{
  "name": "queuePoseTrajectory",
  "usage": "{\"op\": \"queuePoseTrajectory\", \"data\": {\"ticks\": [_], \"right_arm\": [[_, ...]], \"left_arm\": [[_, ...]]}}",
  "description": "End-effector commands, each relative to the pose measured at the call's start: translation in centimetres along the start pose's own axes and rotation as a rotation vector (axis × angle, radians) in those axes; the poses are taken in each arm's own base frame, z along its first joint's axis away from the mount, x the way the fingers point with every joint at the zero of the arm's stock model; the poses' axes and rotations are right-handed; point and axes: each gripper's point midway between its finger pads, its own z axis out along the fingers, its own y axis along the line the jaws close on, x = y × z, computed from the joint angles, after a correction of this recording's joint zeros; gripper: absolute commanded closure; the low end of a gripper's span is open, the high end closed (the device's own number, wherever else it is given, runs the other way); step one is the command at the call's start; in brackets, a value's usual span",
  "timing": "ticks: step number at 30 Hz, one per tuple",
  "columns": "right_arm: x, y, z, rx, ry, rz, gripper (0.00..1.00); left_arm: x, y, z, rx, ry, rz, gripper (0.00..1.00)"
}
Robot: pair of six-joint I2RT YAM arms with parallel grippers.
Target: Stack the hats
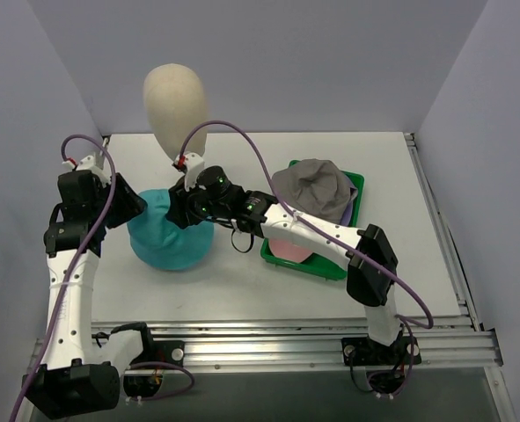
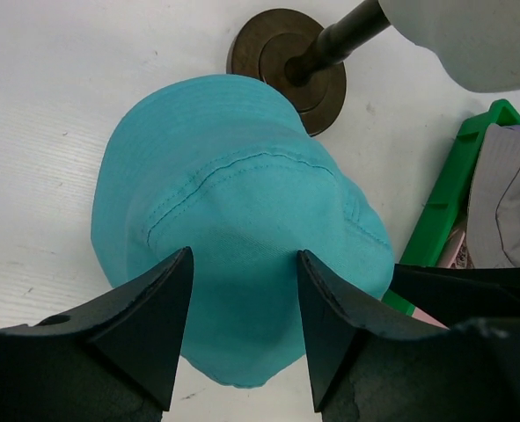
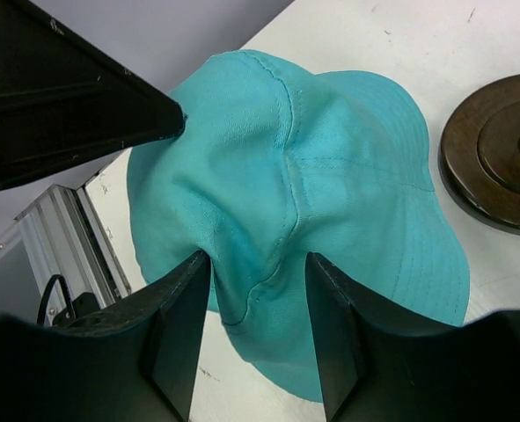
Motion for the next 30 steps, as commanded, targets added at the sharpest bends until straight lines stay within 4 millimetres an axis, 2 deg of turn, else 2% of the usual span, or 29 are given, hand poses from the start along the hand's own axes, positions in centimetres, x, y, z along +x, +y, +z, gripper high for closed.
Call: {"op": "queuePoseTrajectory", "data": {"ticks": [1,4,10,12,20,24,30], "right_arm": [[-2.7,-0.7,-1.5,0.046,-0.067,-0.006,0.57],[-2.0,-1.8,-1.4,0.062,-0.06,0.007,0.56],[-1.6,-1.6,-1.7,0.032,-0.061,0.002,0.47],[-2.4,-1.1,-2.4,0.024,-0.077,-0.002,0.47],[-6.1,-1.7,-4.5,0.055,-0.166,0.003,0.47],[-6.6,-2.9,-4.0,0.086,-0.184,0.017,0.47],[-5.6,-4.5,-1.9,0.116,-0.154,0.022,0.48]], "left_arm": [[-0.8,-0.8,1.1,0.051,-0.022,0.012,0.41],[-0.8,-1.0,1.4,0.058,-0.023,0.022,0.4],[-0.7,-1.3,2.2,0.051,0.004,0.046,0.4],[-1.1,-1.7,1.9,0.059,-0.008,0.061,0.39],[-3.2,-2.8,0.5,0.071,-0.056,0.08,0.38],[-3.8,-3.1,1.2,0.076,-0.052,0.077,0.37],[-2.9,-3.1,2.9,0.081,-0.014,0.084,0.37]]}}
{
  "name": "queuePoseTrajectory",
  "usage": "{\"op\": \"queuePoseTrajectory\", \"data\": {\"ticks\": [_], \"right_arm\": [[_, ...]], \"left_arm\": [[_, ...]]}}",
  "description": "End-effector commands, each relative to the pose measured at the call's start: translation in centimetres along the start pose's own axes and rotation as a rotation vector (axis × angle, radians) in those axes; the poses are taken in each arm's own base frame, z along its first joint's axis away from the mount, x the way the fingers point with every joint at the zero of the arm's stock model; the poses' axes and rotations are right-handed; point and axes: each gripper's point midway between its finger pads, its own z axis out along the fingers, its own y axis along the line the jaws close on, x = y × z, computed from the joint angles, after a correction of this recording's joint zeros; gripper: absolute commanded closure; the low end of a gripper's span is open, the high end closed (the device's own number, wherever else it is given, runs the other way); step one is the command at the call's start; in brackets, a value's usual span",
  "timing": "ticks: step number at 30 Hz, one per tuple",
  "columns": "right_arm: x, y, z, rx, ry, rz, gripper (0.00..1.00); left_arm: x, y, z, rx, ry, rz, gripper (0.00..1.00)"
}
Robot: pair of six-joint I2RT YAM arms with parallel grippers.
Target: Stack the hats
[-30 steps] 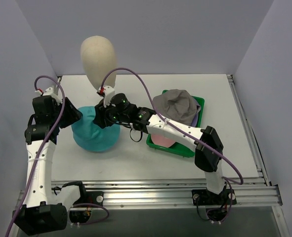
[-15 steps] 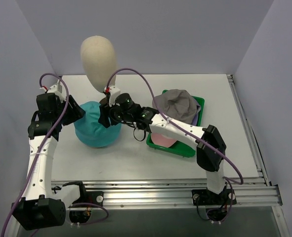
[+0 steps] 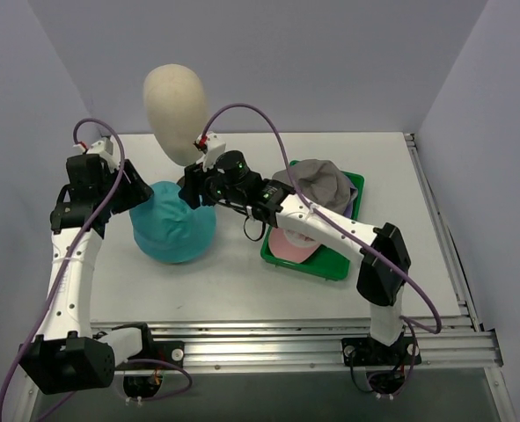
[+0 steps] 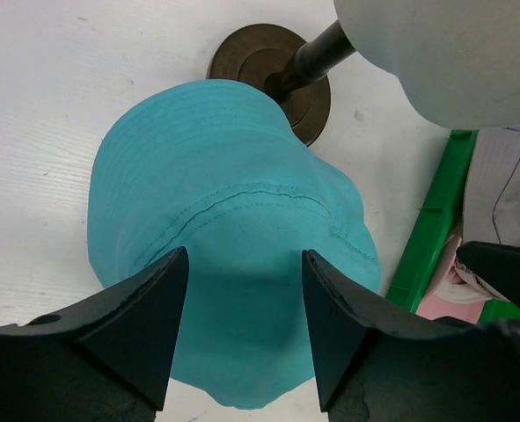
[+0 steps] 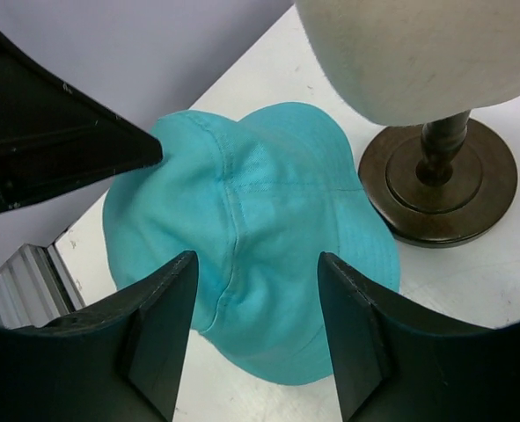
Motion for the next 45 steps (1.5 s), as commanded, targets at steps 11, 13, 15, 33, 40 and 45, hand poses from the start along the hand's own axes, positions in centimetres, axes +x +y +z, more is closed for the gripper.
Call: {"op": "queuePoseTrajectory", "data": {"ticks": [11,13,15,33,40,45], "right_arm": [[0.7,-2.2,3.4,0.033,-0.011,0.016,0.49],[1.0,-2.4,3.6,0.037,-0.006,0.019,0.49],[1.3,-2.9,3.8,0.053,0.001,0.023,0.5],[-2.1,-8.1,-3.4,0.296,-0.038,0.037,0.49],[-1.0,-17.9,-10.0,0.588,0.0,0.116,0.49],[-0.2,-24.6,-14.4,0.789,0.022,0.159,0.49]], "left_arm": [[-0.7,-1.9,0.9,0.06,-0.025,0.073,0.34],[-0.4,-1.9,1.5,0.062,-0.008,0.076,0.34],[-0.2,-2.0,1.7,0.065,0.004,0.079,0.34],[-4.0,-2.8,-5.0,0.001,-0.122,0.107,0.06],[-0.5,-9.2,-8.1,0.151,-0.141,0.198,0.06],[5.0,-13.4,-7.0,0.242,-0.069,0.289,0.06]]}}
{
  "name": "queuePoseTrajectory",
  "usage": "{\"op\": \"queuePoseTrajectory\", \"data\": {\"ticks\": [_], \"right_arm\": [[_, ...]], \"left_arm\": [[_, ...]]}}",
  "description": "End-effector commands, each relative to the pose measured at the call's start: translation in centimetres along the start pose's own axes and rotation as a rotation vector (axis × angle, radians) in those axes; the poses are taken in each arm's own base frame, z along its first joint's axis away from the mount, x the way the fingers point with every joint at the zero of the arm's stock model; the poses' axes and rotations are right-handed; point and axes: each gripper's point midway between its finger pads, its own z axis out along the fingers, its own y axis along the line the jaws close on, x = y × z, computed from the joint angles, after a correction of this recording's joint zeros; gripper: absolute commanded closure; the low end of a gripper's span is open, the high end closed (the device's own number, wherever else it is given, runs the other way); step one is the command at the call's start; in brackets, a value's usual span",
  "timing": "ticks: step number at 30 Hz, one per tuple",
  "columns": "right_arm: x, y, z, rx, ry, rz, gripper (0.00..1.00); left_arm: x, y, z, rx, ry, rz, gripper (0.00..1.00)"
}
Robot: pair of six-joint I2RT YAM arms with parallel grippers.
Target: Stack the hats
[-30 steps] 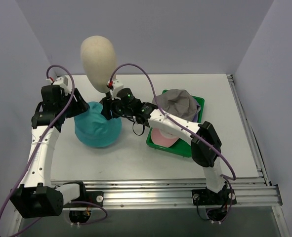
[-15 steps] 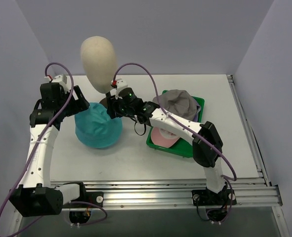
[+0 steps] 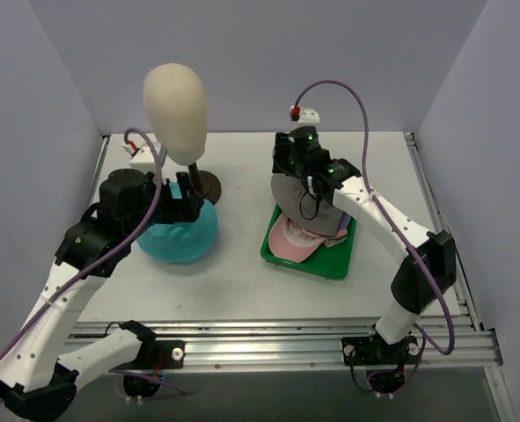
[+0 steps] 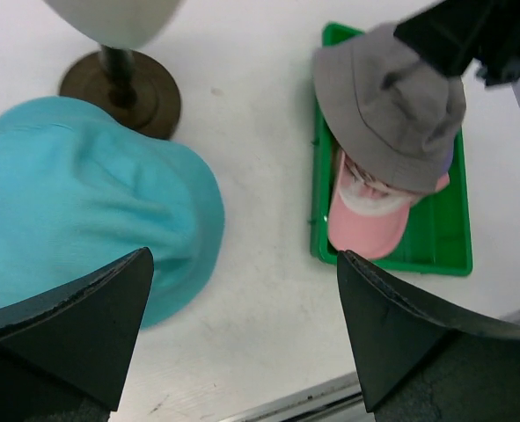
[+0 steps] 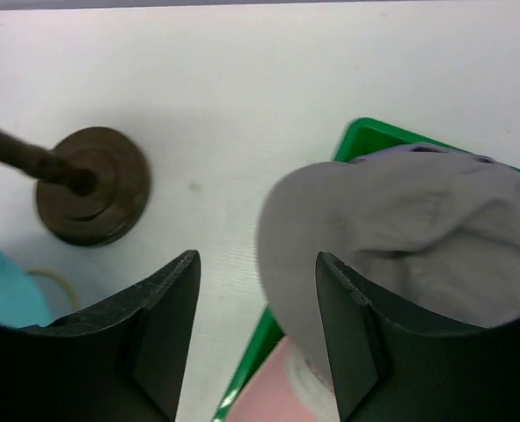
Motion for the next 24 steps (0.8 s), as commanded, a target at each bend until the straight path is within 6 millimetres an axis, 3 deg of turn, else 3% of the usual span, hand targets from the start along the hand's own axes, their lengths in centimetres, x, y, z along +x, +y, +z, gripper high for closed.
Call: {"op": "queuePoseTrajectory", "data": {"ticks": [1,6,10,17,24], "right_arm": [[1.4,-5.8,0.1,0.172,0.06,0.02,0.49],[2.1,-12.5,1.0,0.331,0.105,0.027,0.48],[2.5,-15.2,1.2,0.34,0.119,0.058,0.48],[5.2,-17.8,2.2,0.366,0.202,0.059,0.51],[7.8,-17.4,3.6,0.23,0.224,0.072,0.56]], "left_arm": [[2.0,-1.9,2.1,-0.012,0.019,0.025,0.06],[3.5,-5.6,2.7,0.118,0.02,0.067,0.06],[4.5,-7.3,2.4,0.231,0.042,0.076,0.04],[5.0,-7.3,1.7,0.263,0.035,0.079,0.03],[5.5,-7.5,1.4,0.286,0.04,0.069,0.02]]}}
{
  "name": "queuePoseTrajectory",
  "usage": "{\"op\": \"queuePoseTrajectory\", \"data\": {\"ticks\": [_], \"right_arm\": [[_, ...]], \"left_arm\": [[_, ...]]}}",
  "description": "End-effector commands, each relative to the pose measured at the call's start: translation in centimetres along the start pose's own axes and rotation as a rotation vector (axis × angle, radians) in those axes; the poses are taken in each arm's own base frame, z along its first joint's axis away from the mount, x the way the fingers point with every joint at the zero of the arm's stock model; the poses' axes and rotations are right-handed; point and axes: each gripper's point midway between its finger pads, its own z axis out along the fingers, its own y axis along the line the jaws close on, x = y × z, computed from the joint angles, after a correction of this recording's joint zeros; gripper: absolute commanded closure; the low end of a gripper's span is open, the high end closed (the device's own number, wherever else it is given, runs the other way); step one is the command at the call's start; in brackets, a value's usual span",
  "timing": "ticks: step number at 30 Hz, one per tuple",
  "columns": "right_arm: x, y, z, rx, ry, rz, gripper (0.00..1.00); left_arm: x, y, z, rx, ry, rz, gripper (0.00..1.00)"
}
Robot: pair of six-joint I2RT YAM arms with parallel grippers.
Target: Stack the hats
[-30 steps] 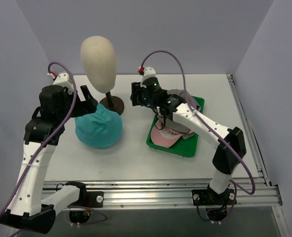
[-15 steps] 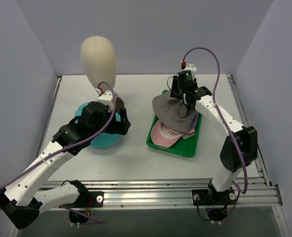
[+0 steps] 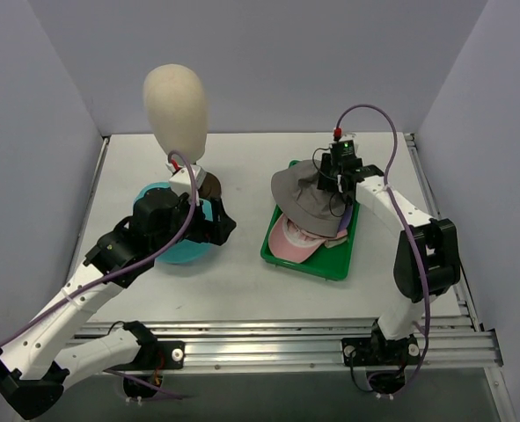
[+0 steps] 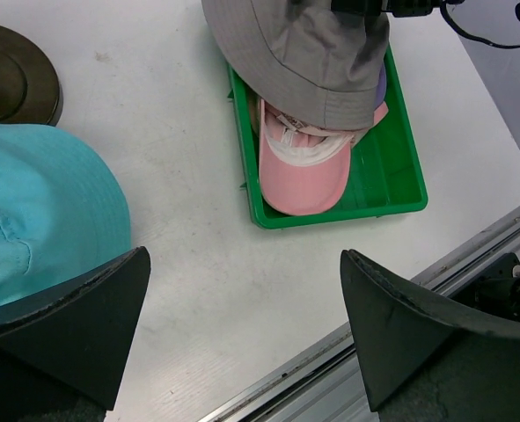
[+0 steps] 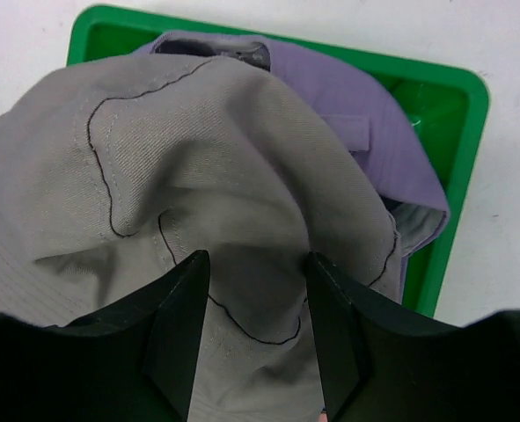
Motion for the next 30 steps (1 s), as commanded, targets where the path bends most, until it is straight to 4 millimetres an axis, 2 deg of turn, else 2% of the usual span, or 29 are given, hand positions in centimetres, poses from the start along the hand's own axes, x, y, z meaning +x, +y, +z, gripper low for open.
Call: {"op": "queuePoseTrajectory", "data": {"ticks": [1,3,6,7,9,10,11,15,16,19,20,23,26,30], "right_arm": [[-0.3,0.7,0.9,-0.087,-0.01,-0.019,0.57],[-0.4,0.4,1.4,-0.086,-0.01,-0.03,0.58],[-0.3,0.1,1.7,-0.086,-0.005,-0.038,0.71],[-0.1,0.5,1.6,-0.107,0.002,-0.038,0.79],[-0.3,0.8,1.0,-0.134,-0.009,-0.04,0.88],[-0.5,1.0,0.8,-0.143,-0.015,-0.042,0.97],[-0.8,1.1,0.2,-0.148,-0.02,-0.042,1.0],[-2.2,1.8,-2.1,-0.177,-0.055,-0.055,1.0],[-2.9,2.5,-3.4,-0.196,-0.084,-0.063,1.0],[-3.2,3.7,-5.3,-0.236,-0.116,-0.072,1.0],[-3.5,4.7,-6.5,-0.258,-0.135,-0.085,1.0],[-3.1,6.4,-8.3,-0.285,-0.155,-0.115,1.0],[-2.8,6.7,-9.3,-0.288,-0.166,-0.113,1.0],[-2.4,8.5,-11.8,-0.338,-0.191,-0.133,1.0]], "left_arm": [[-1.0,-1.0,-0.2,0.047,-0.045,-0.002,0.02],[-0.9,-1.0,-0.3,0.05,-0.043,-0.006,0.01],[-0.7,-0.9,-0.1,0.043,-0.033,-0.009,0.0],[-0.8,-0.9,-0.1,0.043,-0.033,-0.009,0.06],[-0.9,-0.9,0.1,0.04,-0.033,-0.015,0.09],[-1.1,-1.0,0.2,0.04,-0.034,-0.016,0.1],[-1.2,-1.1,0.2,0.041,-0.037,-0.016,0.12],[-1.4,-1.0,1.0,0.022,-0.024,-0.021,0.15],[-1.5,-1.0,1.1,0.019,-0.023,-0.022,0.16],[-2.0,-1.2,1.5,0.016,-0.025,-0.025,0.17],[-2.1,-1.2,1.5,0.013,-0.022,-0.025,0.18],[-2.5,-1.8,1.7,0.031,-0.016,-0.032,0.19],[-2.6,-2.1,1.8,0.04,-0.019,-0.041,0.2],[-2.5,-1.9,2.3,0.028,-0.011,-0.041,0.2]]}}
